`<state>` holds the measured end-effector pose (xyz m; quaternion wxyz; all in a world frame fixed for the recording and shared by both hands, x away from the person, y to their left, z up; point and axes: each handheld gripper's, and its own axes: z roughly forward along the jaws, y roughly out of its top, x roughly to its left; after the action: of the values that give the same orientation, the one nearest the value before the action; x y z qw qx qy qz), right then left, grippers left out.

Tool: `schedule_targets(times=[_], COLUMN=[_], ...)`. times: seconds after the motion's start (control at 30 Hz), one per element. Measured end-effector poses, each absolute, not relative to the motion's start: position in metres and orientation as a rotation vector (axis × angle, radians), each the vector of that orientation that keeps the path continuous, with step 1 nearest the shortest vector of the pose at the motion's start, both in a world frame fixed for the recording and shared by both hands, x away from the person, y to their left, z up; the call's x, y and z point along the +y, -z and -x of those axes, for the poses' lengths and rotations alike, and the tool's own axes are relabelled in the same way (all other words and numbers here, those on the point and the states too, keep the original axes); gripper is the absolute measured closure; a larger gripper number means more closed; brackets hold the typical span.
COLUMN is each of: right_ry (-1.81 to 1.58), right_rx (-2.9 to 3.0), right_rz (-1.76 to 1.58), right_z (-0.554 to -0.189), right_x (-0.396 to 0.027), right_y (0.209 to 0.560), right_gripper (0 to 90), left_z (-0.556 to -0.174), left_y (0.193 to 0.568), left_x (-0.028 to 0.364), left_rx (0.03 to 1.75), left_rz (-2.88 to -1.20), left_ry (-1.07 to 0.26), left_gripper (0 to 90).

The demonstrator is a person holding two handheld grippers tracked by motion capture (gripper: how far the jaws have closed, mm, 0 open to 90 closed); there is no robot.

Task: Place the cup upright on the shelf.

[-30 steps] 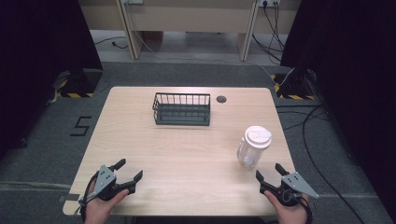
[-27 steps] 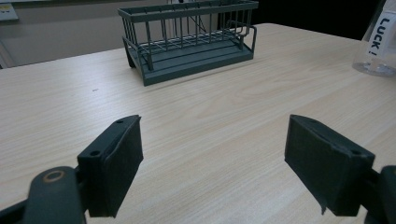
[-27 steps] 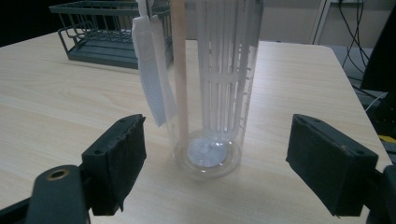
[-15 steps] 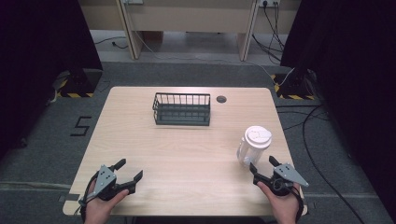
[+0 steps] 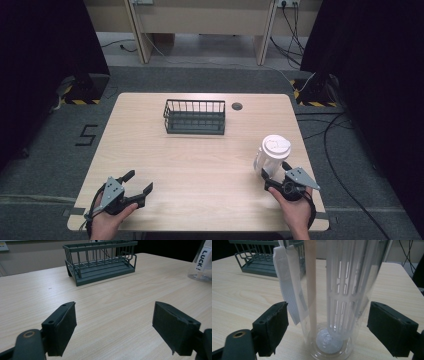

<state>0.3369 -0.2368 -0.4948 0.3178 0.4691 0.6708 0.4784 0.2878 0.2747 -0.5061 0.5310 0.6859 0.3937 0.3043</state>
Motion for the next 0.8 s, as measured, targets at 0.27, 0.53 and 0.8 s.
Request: schedule_targets(times=[0.27,0.53,0.8], right_ry=[-1.271,-1.256,-1.253], right_rx=[1.748,1.736,1.732], right_rz=[-1.239,-1.225,-1.23], right_z=[-0.348,-0.356,-0.363], right_x=[-0.234,-0.23,-0.226], right_y=[0.495,0.499,0.503], right_gripper=[16.0,14.7,13.0], left_z=[-0.288,-0.288,-0.288], left_y=[0.506,0.506,0.506], left_x=[0.275,0.275,0.275], left_rx=[0.939,0.935,0.933], left_rz=[-1.638,-1.639,-1.642], left_ry=[-0.725,-0.725,-0.725], left_gripper=[18.7,18.7,18.7])
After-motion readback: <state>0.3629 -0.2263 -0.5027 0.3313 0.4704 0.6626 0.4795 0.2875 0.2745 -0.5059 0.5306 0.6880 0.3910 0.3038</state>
